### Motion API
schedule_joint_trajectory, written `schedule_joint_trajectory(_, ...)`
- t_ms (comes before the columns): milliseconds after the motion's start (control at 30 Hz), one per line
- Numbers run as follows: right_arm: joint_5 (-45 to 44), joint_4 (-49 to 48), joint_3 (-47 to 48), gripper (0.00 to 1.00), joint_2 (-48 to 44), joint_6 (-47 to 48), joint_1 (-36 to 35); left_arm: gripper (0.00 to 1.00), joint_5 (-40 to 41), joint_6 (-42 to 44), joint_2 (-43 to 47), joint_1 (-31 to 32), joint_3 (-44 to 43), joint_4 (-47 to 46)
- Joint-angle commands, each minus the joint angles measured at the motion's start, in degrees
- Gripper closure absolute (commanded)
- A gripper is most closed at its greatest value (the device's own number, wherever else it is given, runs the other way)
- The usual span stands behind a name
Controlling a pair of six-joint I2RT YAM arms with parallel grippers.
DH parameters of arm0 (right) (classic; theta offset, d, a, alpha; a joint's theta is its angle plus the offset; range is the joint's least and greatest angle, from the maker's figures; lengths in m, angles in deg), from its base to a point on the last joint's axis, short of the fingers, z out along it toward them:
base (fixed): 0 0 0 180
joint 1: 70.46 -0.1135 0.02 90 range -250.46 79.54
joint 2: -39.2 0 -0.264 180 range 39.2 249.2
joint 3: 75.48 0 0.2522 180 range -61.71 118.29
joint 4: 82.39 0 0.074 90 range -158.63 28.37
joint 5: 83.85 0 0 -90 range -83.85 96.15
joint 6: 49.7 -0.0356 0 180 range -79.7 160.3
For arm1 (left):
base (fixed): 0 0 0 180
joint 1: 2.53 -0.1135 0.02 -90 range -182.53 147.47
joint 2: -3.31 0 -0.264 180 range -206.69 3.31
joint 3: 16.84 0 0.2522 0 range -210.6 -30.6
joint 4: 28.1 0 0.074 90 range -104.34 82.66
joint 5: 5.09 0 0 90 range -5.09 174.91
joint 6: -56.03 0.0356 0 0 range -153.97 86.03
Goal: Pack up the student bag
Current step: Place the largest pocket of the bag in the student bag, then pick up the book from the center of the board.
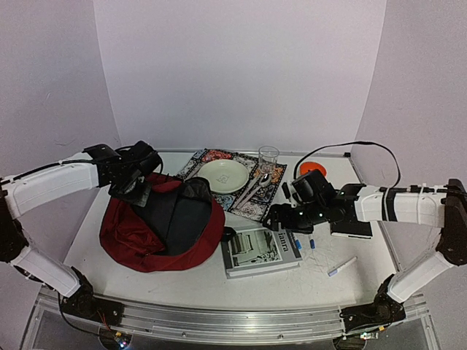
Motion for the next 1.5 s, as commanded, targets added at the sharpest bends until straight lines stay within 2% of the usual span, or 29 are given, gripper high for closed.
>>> schedule_joint_trajectory(0, 1.21, 2.87, -3.30, 0.11, -1.97, 1.54, 2.99, 0.94, -0.11, -2.80, -4.44, -2.12, 4.03, -3.96)
schedule_joint_trajectory(67, 1.64, 2.88, -3.97, 0.10, -1.76, 1.96, 3.81, 0.91, -0.11, -3.95, -5.88, -3.16, 5.30, -4.60)
schedule_joint_trajectory(133, 2.10, 2.88, -4.62, 0.10, -1.69, 2.18, 4.48, 0.83, -0.13, -5.25, -6.58, -4.01, 6.10, -4.73)
schedule_joint_trajectory(233, 2.61, 2.86, -5.57, 0.09, -1.61, 2.47, 5.52, 0.57, -0.50, -7.15, -6.03, -4.38, 6.01, -4.40)
schedule_joint_trajectory(333, 3.54, 2.80, -6.33, 0.09, -1.40, 2.84, 6.23, 0.42, -3.94, -7.74, -4.66, -4.37, 3.66, -3.97)
schedule_joint_trajectory(400, 3.96, 2.79, -6.88, 0.09, -1.29, 3.00, 6.68, 0.34, -7.86, -7.93, -3.79, -4.39, 1.23, -3.85)
schedule_joint_trajectory(533, 6.16, 1.71, -8.47, 0.08, -1.08, 3.04, 8.13, 0.26, -15.27, -8.87, -2.57, -4.14, -4.13, -3.95)
schedule_joint_trajectory(633, 8.23, 0.28, -9.82, 0.07, -1.16, 3.04, 9.13, 0.23, -20.46, -9.37, -2.86, -2.86, -7.93, -4.03)
schedule_joint_trajectory(767, 11.82, -1.89, -11.81, 0.07, -1.23, 2.68, 10.50, 0.20, -23.82, -10.49, -4.37, 1.84, -12.94, -3.83)
schedule_joint_trajectory(933, 14.36, -3.71, -13.91, 0.08, -1.15, 1.76, 10.91, 0.20, -24.29, -14.14, -6.05, 7.12, -16.49, -3.92)
schedule_joint_trajectory(1100, 16.08, -6.03, -16.08, 0.10, -1.53, 0.51, 10.98, 0.20, -25.31, -16.19, -11.31, 14.41, -20.31, -4.04)
schedule_joint_trajectory(1333, 18.41, -7.32, -16.31, 0.22, -1.85, -0.34, 10.99, 0.22, -28.00, -18.26, -19.75, 22.83, -20.92, -7.63)
schedule_joint_trajectory(1467, 19.34, -7.48, -16.10, 0.33, -2.82, -0.91, 10.98, 0.22, -26.68, -16.94, -24.99, 27.16, -22.33, -8.95)
